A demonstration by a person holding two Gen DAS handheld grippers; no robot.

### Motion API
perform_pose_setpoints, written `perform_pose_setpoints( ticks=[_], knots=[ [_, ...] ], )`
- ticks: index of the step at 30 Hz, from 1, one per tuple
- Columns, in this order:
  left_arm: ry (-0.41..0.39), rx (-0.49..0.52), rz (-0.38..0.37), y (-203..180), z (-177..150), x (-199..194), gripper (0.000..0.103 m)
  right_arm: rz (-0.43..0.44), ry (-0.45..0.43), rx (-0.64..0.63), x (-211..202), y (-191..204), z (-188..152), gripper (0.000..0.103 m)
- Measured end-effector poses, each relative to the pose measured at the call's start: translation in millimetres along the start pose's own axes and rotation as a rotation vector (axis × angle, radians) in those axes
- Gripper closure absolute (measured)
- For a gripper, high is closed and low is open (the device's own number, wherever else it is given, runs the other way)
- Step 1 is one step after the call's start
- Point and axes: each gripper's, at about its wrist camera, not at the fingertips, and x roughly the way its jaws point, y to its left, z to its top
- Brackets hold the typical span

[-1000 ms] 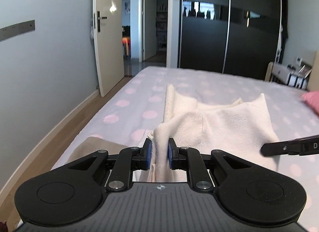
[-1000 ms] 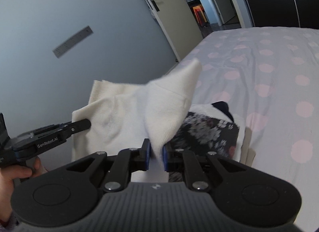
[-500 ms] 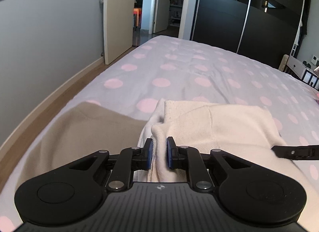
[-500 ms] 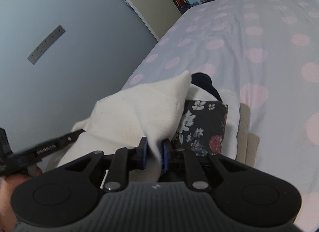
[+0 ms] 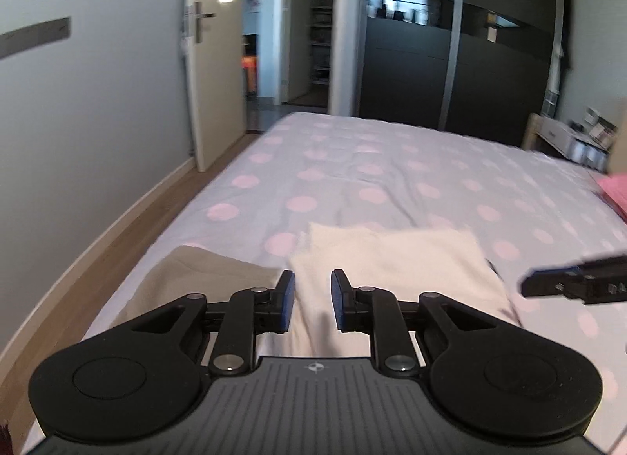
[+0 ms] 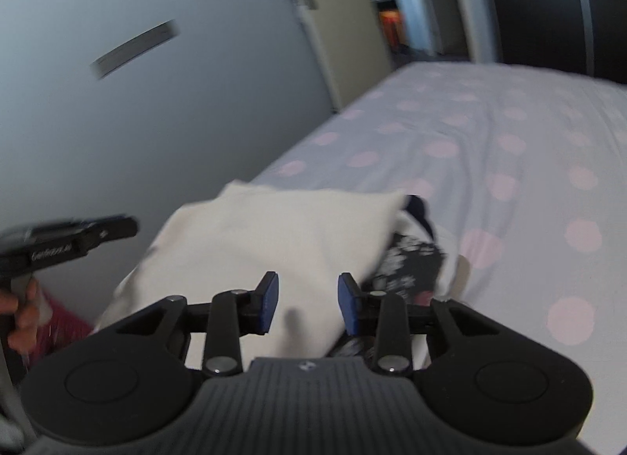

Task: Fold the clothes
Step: 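Place the folded sweater onto the stack of folded clothes and release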

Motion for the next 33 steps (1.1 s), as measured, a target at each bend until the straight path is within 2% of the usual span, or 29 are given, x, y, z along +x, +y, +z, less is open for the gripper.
perform_pose_setpoints(
  ticks=[4, 5, 9, 14, 18, 24, 28, 30, 31, 33],
  knots=[
    [0.062, 0.052, -0.003, -12, -20, -5, 0.088, 0.036, 0.057, -0.109, 7, 33, -21, 0.065],
    [0.082, 0.052, -0.004, -12, -25, -1, 0.093, 0.019, 0.067, -0.134, 12, 38, -26, 0.064],
    [0.106, 0.035, 0.010, -10, -39, 15, 0.094, -0.035, 0.093, -0.192, 32, 45, -43, 0.063],
    [0.134, 0.006, 0.042, -9, -43, 29, 0.094, -0.067, 0.099, -0.200, 37, 52, -43, 0.063],
    [0.129, -0.012, 0.063, -14, -40, 19, 0.094, -0.066, 0.097, -0.143, 22, 51, -36, 0.062],
    [0.048, 0.007, 0.046, -33, -34, -35, 0.091, -0.063, 0.073, -0.138, -41, 58, -35, 0.049],
    [-0.015, 0.039, 0.015, -62, -26, -91, 0.079, -0.047, 0.036, -0.120, -109, 62, -34, 0.041],
    [-0.045, 0.065, 0.001, -82, -25, -121, 0.069, -0.047, 0.027, -0.115, -147, 65, -38, 0.036],
    [-0.059, 0.077, -0.012, -94, -26, -137, 0.060, -0.052, 0.024, -0.113, -167, 67, -42, 0.035],
    [-0.089, 0.103, -0.040, -118, -28, -168, 0.057, -0.055, 0.010, -0.113, -209, 71, -50, 0.032]
  ],
)
